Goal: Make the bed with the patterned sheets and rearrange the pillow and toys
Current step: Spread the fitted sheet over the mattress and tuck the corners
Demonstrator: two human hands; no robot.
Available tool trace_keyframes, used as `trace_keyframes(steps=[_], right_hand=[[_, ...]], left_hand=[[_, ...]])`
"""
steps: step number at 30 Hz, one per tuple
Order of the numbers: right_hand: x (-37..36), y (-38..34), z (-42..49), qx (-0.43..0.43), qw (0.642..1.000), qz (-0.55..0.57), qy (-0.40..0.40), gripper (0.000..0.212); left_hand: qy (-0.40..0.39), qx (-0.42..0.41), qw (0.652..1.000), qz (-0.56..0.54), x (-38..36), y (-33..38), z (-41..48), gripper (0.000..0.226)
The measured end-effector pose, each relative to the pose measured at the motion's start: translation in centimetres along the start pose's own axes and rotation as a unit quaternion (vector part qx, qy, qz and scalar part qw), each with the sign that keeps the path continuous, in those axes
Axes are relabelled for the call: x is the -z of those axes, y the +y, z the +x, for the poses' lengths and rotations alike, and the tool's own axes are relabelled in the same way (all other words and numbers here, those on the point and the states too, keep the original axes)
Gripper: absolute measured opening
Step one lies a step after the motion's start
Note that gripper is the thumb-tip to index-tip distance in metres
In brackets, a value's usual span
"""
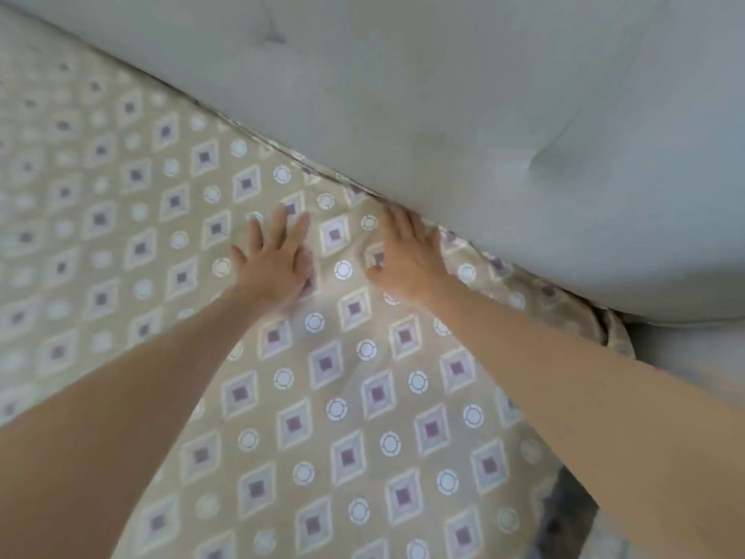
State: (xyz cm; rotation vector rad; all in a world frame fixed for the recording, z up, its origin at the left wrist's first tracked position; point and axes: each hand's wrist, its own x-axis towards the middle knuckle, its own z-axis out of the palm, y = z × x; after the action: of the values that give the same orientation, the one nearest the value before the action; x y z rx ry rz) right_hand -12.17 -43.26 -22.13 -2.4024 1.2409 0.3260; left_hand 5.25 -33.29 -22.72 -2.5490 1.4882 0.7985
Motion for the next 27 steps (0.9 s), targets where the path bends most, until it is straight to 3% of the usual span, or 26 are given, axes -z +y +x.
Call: trace_keyframes(steps=[4, 7, 11, 14, 15, 21, 24, 27], right_hand=[[0.0, 0.3, 2.2, -0.019, 0.999, -0.015, -0.036, 0.118], [0.3, 0.7, 3.0, -0.012, 0.998, -0.006, -0.054, 0.129], [2.4, 1.1, 4.5, -0.038, 0.992, 0.062, -0.106, 0.106], [3.1, 0.6, 4.5, 0.002, 0.990, 0.118, -0.074, 0.055], [3.2, 0.5, 4.5, 0.016, 0.989, 0.131, -0.064, 0.047], [2.2, 1.0, 4.6, 0.006, 0.980, 0.189, -0.054, 0.057], [-0.1, 2.0, 3.7, -0.014, 0.997, 0.079, -0.015, 0.087], [-1.8, 4.5, 0.4, 0.038, 0.996, -0.013, 0.080, 0.076]], left_hand=[[-0.021, 0.002, 1.000, -0.019, 1.7, 1.8, 4.4, 0.059], [-0.030, 0.014, 0.999, -0.029, 2.4, 2.9, 6.2, 0.068], [-0.014, 0.002, 1.000, 0.011, 2.8, 3.0, 7.4, 0.079], [-0.038, -0.009, 0.999, 0.033, 4.1, 3.1, 8.9, 0.094], [-0.055, -0.010, 0.998, 0.037, 4.3, 3.2, 9.4, 0.098], [-0.048, 0.032, 0.998, 0.040, 3.4, 3.9, 9.2, 0.089], [-0.056, 0.041, 0.997, 0.026, 2.8, 5.4, 8.8, 0.083], [-0.026, 0.024, 0.999, 0.038, 1.0, 6.9, 7.2, 0.068]])
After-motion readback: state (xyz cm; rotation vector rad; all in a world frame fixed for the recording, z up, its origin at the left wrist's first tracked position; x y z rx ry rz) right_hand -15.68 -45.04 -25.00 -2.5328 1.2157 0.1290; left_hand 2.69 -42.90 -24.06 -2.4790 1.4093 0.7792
